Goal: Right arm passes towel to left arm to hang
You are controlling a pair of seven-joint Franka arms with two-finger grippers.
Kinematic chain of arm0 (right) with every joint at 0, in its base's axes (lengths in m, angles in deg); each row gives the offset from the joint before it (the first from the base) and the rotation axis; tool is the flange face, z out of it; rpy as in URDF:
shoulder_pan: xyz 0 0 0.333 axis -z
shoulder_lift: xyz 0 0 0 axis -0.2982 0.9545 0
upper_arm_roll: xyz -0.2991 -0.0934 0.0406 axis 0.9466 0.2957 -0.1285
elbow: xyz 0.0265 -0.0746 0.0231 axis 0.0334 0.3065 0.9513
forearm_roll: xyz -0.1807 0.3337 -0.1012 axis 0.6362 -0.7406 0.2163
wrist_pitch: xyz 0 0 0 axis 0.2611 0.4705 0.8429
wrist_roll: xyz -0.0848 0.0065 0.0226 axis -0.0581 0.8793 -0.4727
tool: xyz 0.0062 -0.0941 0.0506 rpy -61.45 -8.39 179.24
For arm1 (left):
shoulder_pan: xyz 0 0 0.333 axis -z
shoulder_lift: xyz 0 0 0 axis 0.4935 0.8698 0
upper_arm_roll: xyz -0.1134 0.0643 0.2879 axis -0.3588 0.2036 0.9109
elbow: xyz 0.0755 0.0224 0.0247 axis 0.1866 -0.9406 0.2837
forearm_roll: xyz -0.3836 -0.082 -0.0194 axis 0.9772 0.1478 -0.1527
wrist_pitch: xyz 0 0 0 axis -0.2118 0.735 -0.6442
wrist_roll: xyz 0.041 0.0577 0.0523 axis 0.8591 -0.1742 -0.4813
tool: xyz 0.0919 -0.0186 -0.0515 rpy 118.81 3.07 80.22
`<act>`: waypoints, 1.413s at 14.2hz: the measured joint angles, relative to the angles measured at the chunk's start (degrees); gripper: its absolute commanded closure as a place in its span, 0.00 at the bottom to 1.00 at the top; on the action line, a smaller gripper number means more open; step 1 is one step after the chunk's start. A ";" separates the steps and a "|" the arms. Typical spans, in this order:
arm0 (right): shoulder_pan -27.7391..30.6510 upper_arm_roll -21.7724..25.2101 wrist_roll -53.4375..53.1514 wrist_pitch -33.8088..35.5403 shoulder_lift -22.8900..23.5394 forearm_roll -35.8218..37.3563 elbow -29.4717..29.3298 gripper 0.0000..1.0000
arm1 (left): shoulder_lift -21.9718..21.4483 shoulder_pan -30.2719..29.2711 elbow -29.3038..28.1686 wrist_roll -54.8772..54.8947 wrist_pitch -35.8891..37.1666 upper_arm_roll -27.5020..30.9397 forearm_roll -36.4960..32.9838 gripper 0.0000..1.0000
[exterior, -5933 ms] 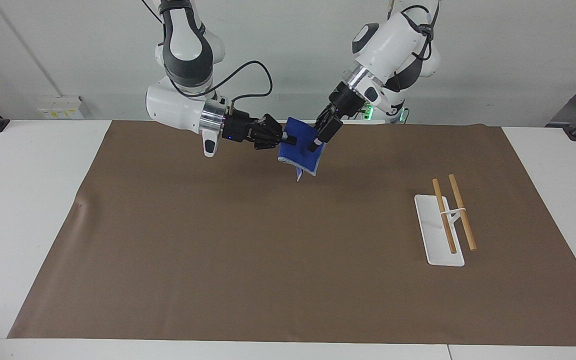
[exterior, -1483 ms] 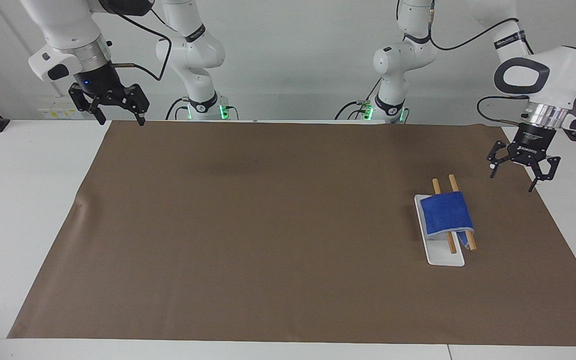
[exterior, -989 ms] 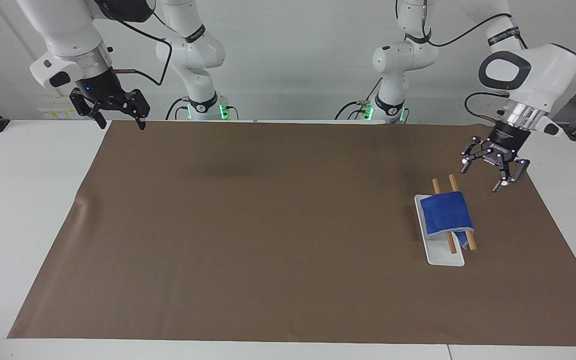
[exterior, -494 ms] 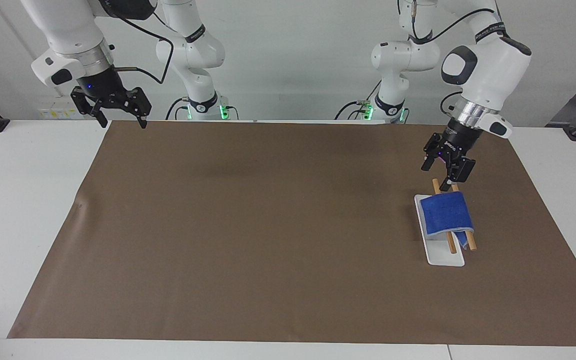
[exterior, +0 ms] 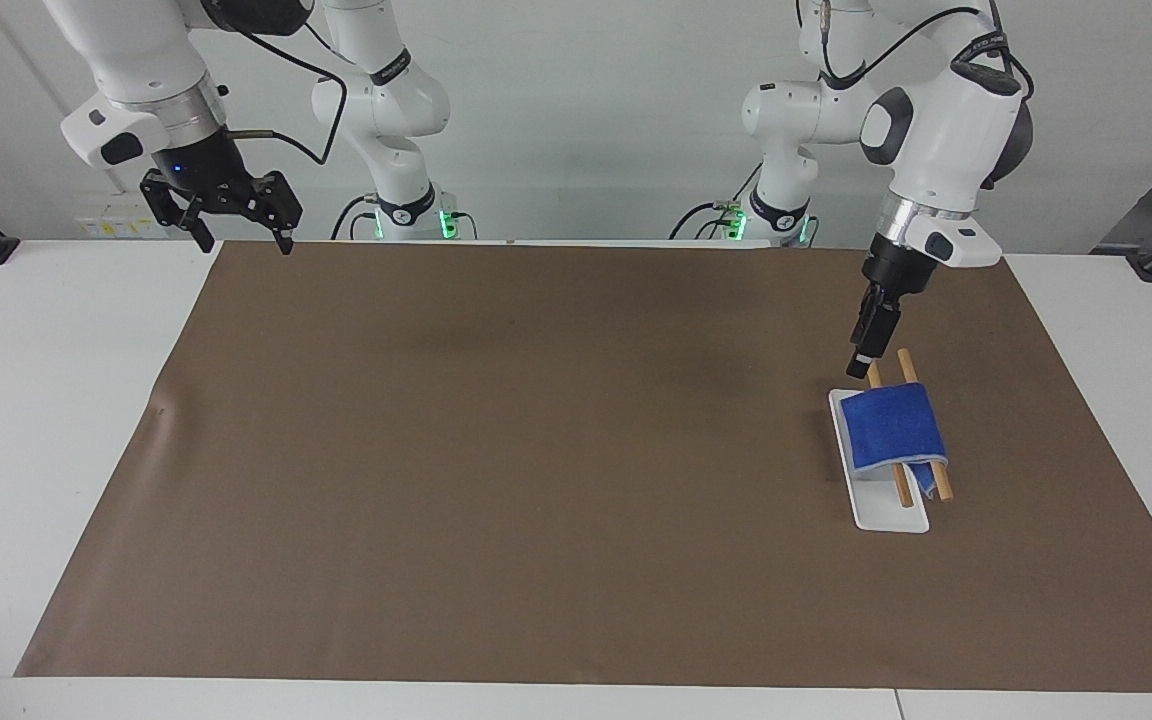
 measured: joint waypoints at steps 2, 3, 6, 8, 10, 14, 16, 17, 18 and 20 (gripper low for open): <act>0.00 0.00 0.00 0.00 -0.21 0.00 0.00 0.00 | 0.15 -0.05 0.61 11.44 0.00 0.34 -0.11 0.00; 0.00 0.00 0.00 0.02 -0.27 0.00 0.00 0.00 | 0.25 -0.15 1.15 17.38 0.00 0.62 -0.14 0.00; 0.02 0.00 0.00 0.05 -0.29 0.00 0.00 0.00 | 0.36 -1.52 3.42 31.58 0.01 1.40 -0.15 0.00; 0.16 0.02 0.00 0.07 -0.29 -0.15 0.00 0.00 | 0.51 -2.33 5.35 36.76 0.17 1.59 -0.15 0.00; 0.19 0.08 -0.06 -0.20 -0.30 -0.45 0.08 0.00 | 1.38 -2.41 8.96 38.69 1.92 1.68 -0.89 0.00; 0.18 0.07 -0.08 -4.22 -0.48 -0.50 1.80 0.00 | 5.97 -2.40 22.82 40.04 14.24 1.51 -8.79 0.00; 0.17 0.04 -0.08 -4.34 -0.67 -0.52 2.04 0.00 | 7.44 -2.39 26.96 44.60 19.19 1.40 -9.21 0.00; 0.16 0.02 -0.08 -4.34 -0.89 -0.52 2.04 0.00 | 7.67 -2.39 27.77 47.63 21.34 1.37 -9.23 0.00; 0.16 0.00 -0.08 -4.34 -1.15 -0.53 2.04 0.00 | 7.69 -2.39 28.16 50.95 23.47 1.39 -9.23 0.00; 0.16 0.01 -0.08 -3.69 -1.50 -0.53 1.67 0.00 | 7.52 -2.39 28.79 56.82 28.45 1.52 -9.23 0.00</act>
